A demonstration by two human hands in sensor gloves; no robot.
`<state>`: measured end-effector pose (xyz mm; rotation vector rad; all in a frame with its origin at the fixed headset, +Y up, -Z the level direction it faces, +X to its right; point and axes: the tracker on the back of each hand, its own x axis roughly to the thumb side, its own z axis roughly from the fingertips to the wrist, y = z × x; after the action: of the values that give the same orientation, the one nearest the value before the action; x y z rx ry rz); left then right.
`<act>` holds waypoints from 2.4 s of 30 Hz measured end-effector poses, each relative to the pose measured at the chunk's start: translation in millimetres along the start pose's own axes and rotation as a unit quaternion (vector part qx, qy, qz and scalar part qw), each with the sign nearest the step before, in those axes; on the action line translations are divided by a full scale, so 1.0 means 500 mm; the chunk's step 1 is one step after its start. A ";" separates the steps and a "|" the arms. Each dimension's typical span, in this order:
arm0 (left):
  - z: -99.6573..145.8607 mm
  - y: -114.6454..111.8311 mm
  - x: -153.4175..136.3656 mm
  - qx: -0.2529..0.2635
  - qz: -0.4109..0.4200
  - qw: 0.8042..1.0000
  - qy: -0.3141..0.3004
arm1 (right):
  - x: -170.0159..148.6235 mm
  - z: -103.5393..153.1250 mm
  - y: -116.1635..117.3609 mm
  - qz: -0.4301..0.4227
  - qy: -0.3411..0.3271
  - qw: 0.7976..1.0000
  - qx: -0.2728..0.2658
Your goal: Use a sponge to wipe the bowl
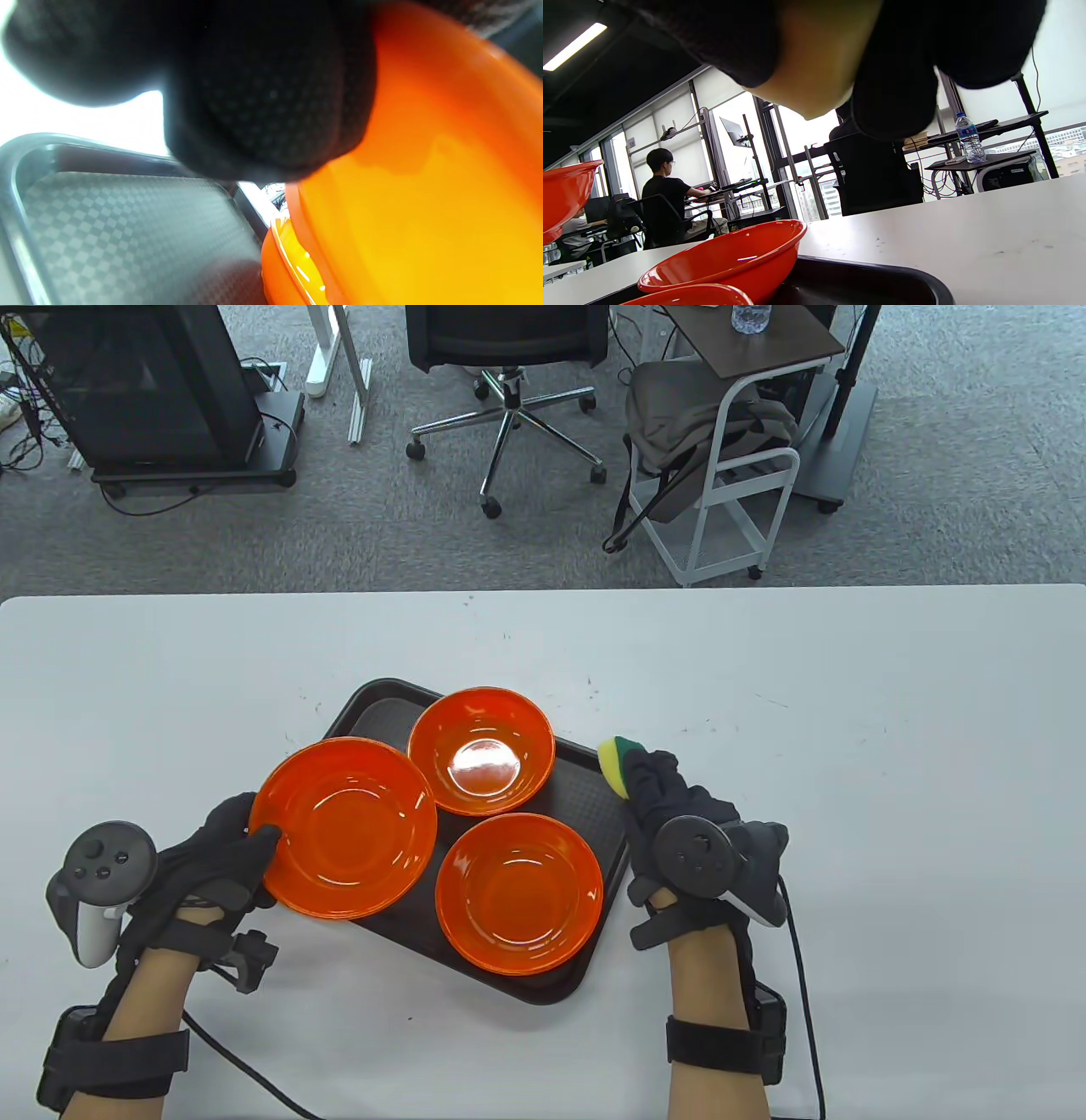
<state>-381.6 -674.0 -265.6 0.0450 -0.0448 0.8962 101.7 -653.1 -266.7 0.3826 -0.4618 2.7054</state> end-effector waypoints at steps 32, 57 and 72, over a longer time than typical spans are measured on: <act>0.021 -0.072 0.065 -0.062 -0.042 0.995 -0.067 | 0.372 0.043 0.122 0.201 -0.309 0.927 0.065; 0.022 -0.085 0.072 -0.052 -0.070 0.993 -0.080 | 0.400 0.050 0.145 0.188 -0.324 0.907 0.195; 0.028 -0.098 0.083 -0.086 -0.051 0.990 -0.104 | 0.360 0.028 0.150 0.237 -0.288 0.923 0.097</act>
<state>-317.7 -672.9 -250.4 -0.0211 -0.3119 0.7806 -86.4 -668.3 -215.8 1.2942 -0.4891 3.0819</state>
